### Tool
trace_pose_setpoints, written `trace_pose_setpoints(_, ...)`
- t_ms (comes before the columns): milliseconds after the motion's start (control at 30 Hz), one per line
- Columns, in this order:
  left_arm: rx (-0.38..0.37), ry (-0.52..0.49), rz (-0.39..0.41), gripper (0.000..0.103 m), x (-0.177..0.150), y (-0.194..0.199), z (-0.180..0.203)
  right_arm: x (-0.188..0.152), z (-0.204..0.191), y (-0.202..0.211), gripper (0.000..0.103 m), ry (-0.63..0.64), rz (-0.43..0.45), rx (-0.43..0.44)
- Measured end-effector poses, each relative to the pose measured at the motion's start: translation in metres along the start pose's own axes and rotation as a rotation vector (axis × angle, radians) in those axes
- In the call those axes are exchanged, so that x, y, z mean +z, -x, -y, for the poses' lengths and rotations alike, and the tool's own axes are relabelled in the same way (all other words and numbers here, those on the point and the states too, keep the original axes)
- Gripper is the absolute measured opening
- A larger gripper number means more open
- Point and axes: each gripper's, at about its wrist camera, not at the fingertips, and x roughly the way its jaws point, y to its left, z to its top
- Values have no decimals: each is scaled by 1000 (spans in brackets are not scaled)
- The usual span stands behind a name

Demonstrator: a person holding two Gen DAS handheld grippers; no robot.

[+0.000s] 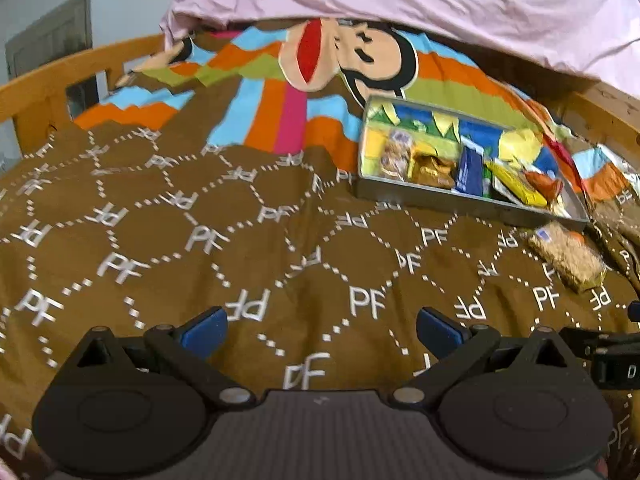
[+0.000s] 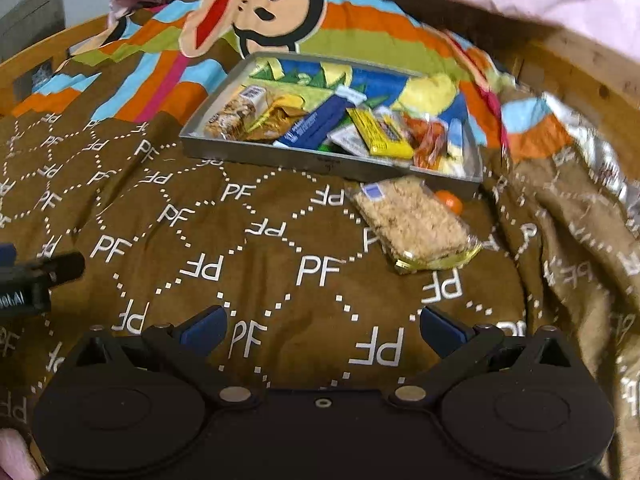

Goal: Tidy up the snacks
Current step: 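Lift both tools away and move toward the rice-crisp bag and mandarin, then close the left tool on the clear rice-crisp bag while the right tool grips the mandarin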

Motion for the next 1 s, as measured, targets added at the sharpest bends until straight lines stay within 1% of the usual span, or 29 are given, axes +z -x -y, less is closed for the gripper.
trace_pose_setpoints(167,-15,14,-35,102,-1,-12,2,10,26,-14,102,-131,-50,81)
trace_pose_setpoints(267,-46,42,-49,102,0,-19,3,20,42,-21,102,-157,-53,80)
trace_pose_setpoints(367,-101,86,-60,102,0,-25,5,31,51,-26,102,-128,-30,83)
trace_pose_setpoints(467,-146,101,-37,102,-1,-29,12,43,61,-33,102,-68,10,86)
trace_pose_setpoints(533,-169,91,-15,102,1,-32,21,51,71,-43,102,-44,30,59)
trace_pose_setpoints(633,-218,73,24,103,4,-38,35,61,90,-62,102,-96,25,47)
trace_pose_setpoints(733,-281,56,36,103,9,-46,50,68,109,-74,102,-186,30,77)
trace_pose_setpoints(867,-376,19,51,103,15,-53,72,76,126,-82,102,-256,64,131)
trace_pose_setpoints(933,-432,-24,56,103,19,-57,87,78,135,-89,101,-293,55,144)
trace_pose_setpoints(1000,-483,-67,64,103,22,-61,103,80,144,-97,97,-327,29,143)
